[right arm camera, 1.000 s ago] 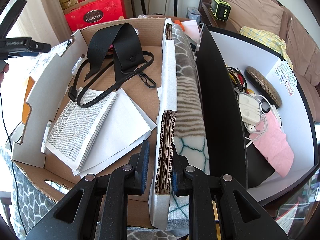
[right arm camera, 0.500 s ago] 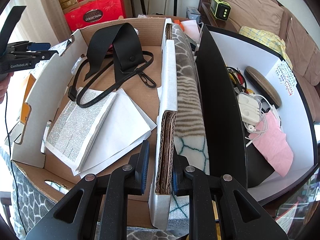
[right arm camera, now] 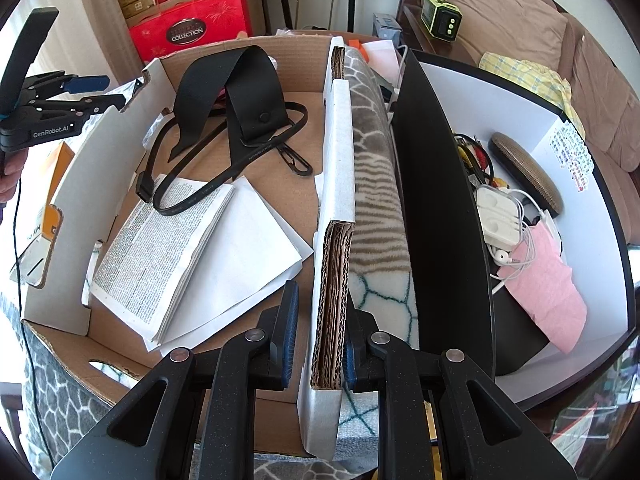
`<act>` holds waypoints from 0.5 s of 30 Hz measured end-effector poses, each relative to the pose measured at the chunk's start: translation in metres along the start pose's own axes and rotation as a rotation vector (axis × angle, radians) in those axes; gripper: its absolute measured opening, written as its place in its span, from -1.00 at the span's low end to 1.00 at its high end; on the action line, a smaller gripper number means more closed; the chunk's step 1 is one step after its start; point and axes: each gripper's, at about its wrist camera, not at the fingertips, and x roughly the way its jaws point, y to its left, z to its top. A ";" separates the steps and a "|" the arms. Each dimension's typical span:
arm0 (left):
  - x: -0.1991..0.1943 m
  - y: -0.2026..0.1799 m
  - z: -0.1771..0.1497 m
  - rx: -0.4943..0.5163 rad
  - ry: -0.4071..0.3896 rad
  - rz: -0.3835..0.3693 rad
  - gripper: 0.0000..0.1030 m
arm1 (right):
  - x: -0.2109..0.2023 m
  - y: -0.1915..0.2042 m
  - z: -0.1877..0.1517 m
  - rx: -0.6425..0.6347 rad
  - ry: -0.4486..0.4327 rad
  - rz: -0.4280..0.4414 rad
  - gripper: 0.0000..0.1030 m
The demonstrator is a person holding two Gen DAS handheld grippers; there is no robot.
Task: Organize objects
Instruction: 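Grasp one black plastic clip with the left tool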
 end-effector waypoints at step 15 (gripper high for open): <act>0.017 -0.022 0.005 0.113 0.035 -0.070 -0.59 | 0.000 0.000 0.000 0.001 0.001 -0.001 -0.63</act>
